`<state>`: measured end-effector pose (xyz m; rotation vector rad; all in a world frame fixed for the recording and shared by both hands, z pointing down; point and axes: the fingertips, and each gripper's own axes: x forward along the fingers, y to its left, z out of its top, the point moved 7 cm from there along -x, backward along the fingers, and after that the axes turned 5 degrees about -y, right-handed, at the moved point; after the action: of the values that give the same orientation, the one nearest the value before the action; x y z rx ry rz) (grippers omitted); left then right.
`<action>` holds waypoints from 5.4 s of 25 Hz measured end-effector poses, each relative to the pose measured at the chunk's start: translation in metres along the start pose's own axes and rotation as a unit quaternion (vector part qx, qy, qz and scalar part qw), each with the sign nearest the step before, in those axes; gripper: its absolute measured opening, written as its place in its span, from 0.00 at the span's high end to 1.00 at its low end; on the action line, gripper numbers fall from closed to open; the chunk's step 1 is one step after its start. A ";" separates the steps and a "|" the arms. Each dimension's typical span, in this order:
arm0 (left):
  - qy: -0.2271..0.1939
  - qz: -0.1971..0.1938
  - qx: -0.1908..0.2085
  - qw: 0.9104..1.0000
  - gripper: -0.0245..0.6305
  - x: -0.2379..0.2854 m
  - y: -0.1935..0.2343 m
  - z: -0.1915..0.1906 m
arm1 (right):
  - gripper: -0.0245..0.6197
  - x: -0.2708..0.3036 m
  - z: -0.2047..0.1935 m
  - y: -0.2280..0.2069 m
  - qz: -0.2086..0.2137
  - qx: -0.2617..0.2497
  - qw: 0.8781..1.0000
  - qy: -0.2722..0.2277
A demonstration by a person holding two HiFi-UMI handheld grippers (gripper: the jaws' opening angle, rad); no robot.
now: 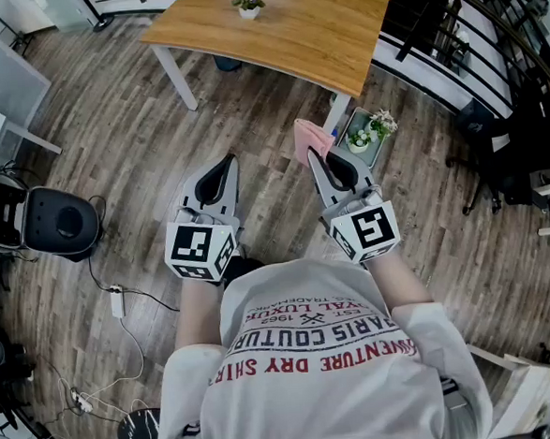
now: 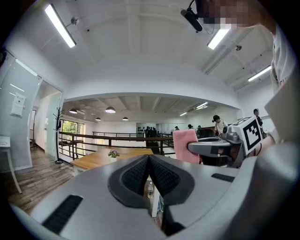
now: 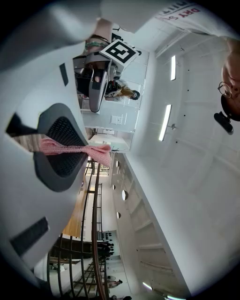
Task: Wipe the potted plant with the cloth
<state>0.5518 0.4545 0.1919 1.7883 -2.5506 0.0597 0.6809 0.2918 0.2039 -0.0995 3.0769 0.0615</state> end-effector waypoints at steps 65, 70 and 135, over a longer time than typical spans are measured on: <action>0.120 -0.240 -0.040 0.962 0.94 0.477 0.464 -0.101 | 0.90 0.524 -0.160 -0.194 -0.258 0.063 0.949 0.169; 0.168 -0.268 -0.055 0.947 0.94 0.527 0.472 -0.129 | 0.90 0.535 -0.192 -0.213 -0.281 0.081 0.934 0.203; 0.360 -0.300 -0.219 0.855 0.92 0.660 0.423 -0.210 | 0.90 0.598 -0.298 -0.246 -0.246 0.117 0.923 0.273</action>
<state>-0.0715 -0.0116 0.4231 1.8078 -1.3111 0.0992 0.0832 -0.0040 0.4538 -1.0313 3.4392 -0.4285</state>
